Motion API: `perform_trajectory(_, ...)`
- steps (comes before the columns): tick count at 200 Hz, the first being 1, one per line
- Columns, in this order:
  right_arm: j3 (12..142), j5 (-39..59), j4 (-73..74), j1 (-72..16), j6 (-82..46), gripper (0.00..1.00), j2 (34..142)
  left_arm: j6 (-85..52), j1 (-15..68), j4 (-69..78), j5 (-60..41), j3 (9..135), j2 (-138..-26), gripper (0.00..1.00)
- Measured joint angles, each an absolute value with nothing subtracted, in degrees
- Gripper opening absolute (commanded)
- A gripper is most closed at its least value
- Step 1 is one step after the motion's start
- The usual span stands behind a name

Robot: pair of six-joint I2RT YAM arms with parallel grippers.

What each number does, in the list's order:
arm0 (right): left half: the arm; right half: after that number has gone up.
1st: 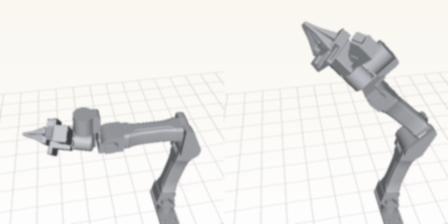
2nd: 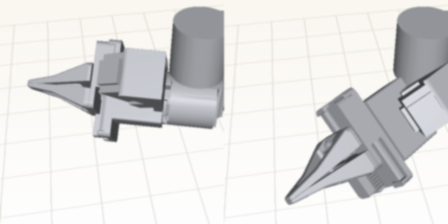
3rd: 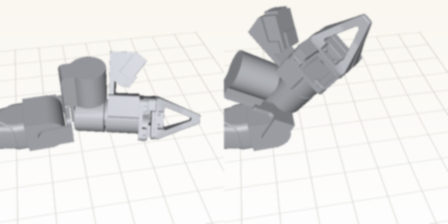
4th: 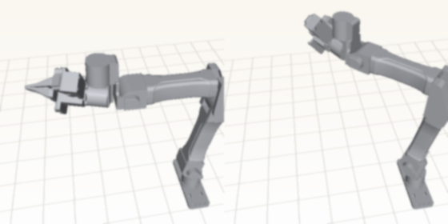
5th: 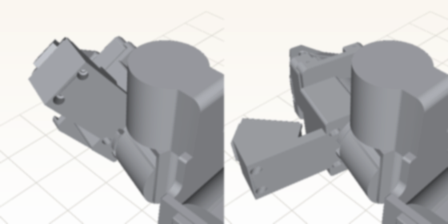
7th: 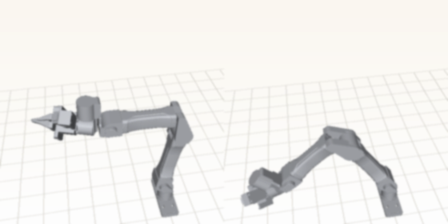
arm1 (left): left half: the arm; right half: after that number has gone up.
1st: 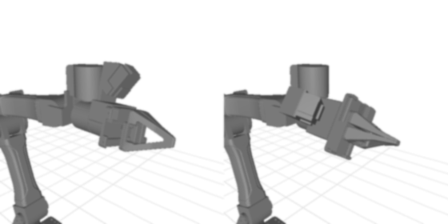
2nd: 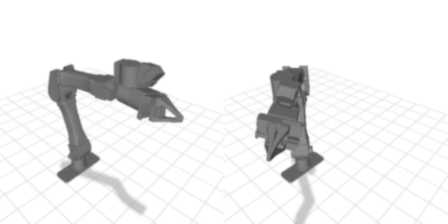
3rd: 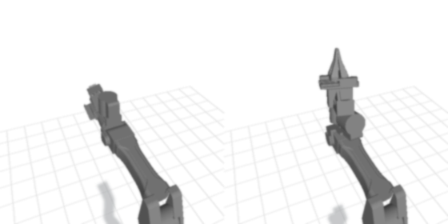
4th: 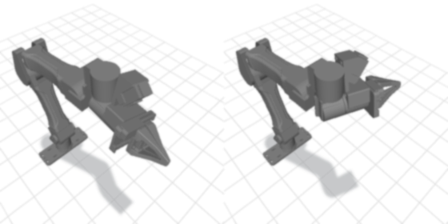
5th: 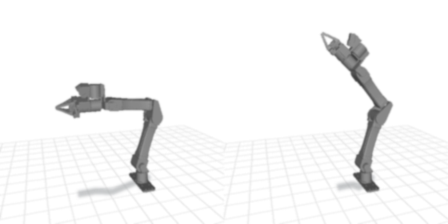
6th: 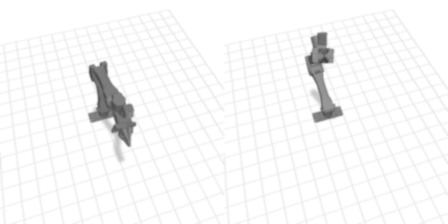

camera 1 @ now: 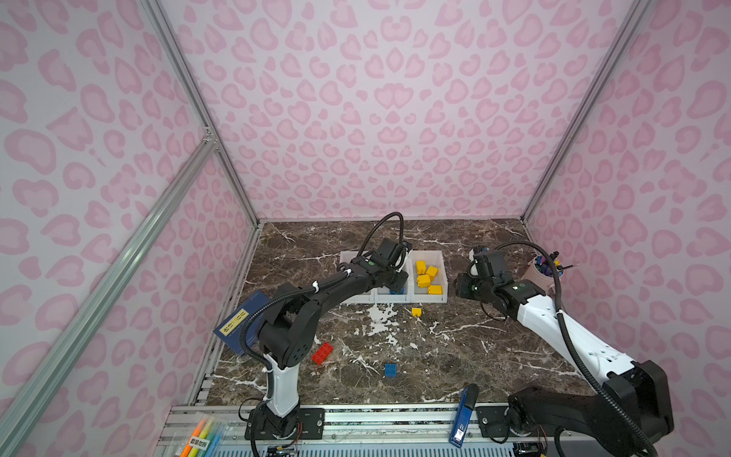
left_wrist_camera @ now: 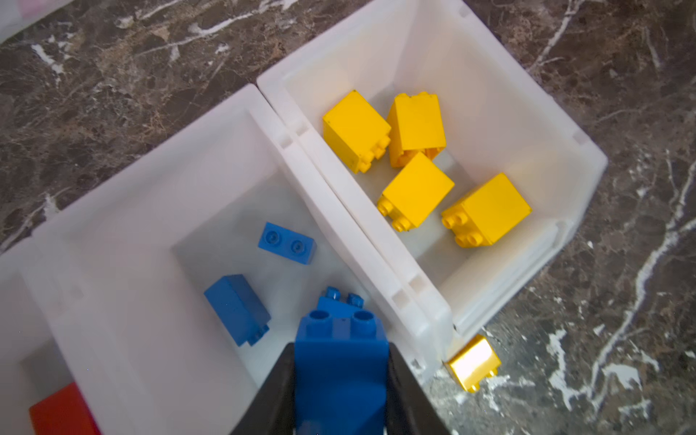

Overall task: Sort the legos into containers by color
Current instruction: 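Open the left gripper to drop the blue brick into the middle compartment, then withdraw the left gripper while the right gripper reaches a small yellow brick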

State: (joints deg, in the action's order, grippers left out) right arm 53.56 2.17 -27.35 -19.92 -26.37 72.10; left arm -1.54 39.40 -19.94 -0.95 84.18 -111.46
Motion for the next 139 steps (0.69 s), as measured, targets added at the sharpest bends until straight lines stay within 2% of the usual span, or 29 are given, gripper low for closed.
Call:
perform_trajectory(24, 53.23, 2.59, -27.38, -19.92, -26.37, 0.51, 71.44, -1.91, 38.65, -20.86, 1.5, 87.33, -114.26, 0.38)
perform_trajectory(80, 53.01, 2.61, -27.88, -19.92, -26.37, 0.57, 70.94, -2.17, 38.0, -21.87, 4.54, 90.0, -116.14, 0.51)
perform_trajectory(139, 53.01, 2.98, -28.51, -19.92, -26.37, 0.57, 70.91, -2.57, 38.0, -22.28, 5.65, 88.66, -113.82, 0.51)
